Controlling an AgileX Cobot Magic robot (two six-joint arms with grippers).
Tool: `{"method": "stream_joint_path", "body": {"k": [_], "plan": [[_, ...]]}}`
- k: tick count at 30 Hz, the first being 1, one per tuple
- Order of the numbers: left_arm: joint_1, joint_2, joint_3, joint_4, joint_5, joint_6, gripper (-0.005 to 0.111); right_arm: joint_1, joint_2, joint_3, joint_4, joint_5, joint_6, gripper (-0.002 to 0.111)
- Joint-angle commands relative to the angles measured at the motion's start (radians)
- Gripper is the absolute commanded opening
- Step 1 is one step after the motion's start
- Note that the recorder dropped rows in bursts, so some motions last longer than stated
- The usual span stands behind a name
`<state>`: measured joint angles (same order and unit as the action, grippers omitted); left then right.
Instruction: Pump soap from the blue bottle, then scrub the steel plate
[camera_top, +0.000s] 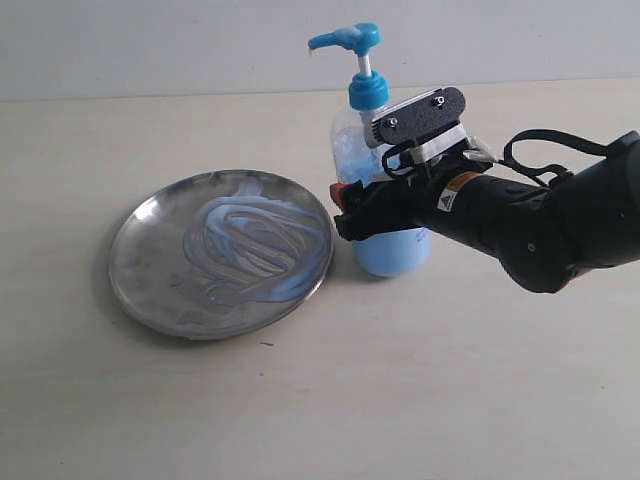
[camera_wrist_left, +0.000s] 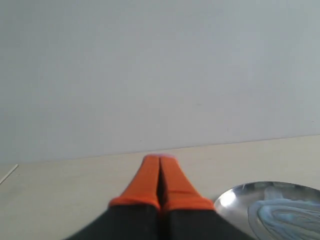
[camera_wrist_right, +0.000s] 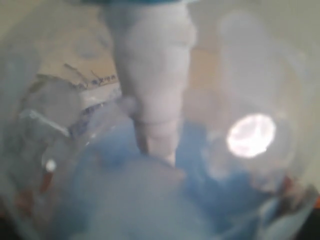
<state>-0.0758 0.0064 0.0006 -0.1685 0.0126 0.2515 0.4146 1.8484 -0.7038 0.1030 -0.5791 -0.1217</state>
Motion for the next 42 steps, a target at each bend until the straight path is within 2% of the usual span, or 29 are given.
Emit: {"method": "stream_joint_path", "body": {"k": [1, 8, 16, 19, 25, 27, 31, 37, 42], "plan": [[-0.006, -0.006, -0.001, -0.135, -0.076, -0.093, 0.000, 0.000, -0.009, -0.001, -0.001, -0.113, -0.037, 0.000], [-0.006, -0.006, -0.001, -0.174, 0.084, -0.102, 0.000, 0.003, 0.027, -0.048, -0.007, -0.105, -0.043, 0.000], [-0.006, -0.006, -0.033, -0.287, 0.115, -0.102, 0.000, 0.020, 0.030, -0.052, -0.013, -0.084, -0.060, 0.000], [-0.006, 0.059, -0.118, -0.290, 0.166, -0.073, 0.000, 0.052, 0.033, -0.052, -0.007, -0.093, -0.101, 0.000], [-0.006, 0.331, -0.270, -0.337, 0.298, -0.042, 0.000, 0.052, 0.035, -0.052, 0.010, -0.095, -0.131, 0.000], [-0.006, 0.407, -0.329, -0.380, 0.367, 0.026, 0.000, 0.052, 0.035, -0.052, 0.010, -0.095, -0.131, 0.000], [-0.006, 0.508, -0.421, -0.511, 0.454, 0.266, 0.000, 0.052, 0.035, -0.052, 0.010, -0.095, -0.131, 0.000], [-0.006, 0.653, -0.519, -0.750, 0.507, 0.547, 0.000, 0.052, 0.035, -0.052, 0.008, -0.085, -0.147, 0.000], [-0.006, 0.799, -0.605, -0.770, 0.615, 0.660, 0.000, 0.052, 0.035, -0.052, -0.017, -0.080, -0.143, 0.000]]}}
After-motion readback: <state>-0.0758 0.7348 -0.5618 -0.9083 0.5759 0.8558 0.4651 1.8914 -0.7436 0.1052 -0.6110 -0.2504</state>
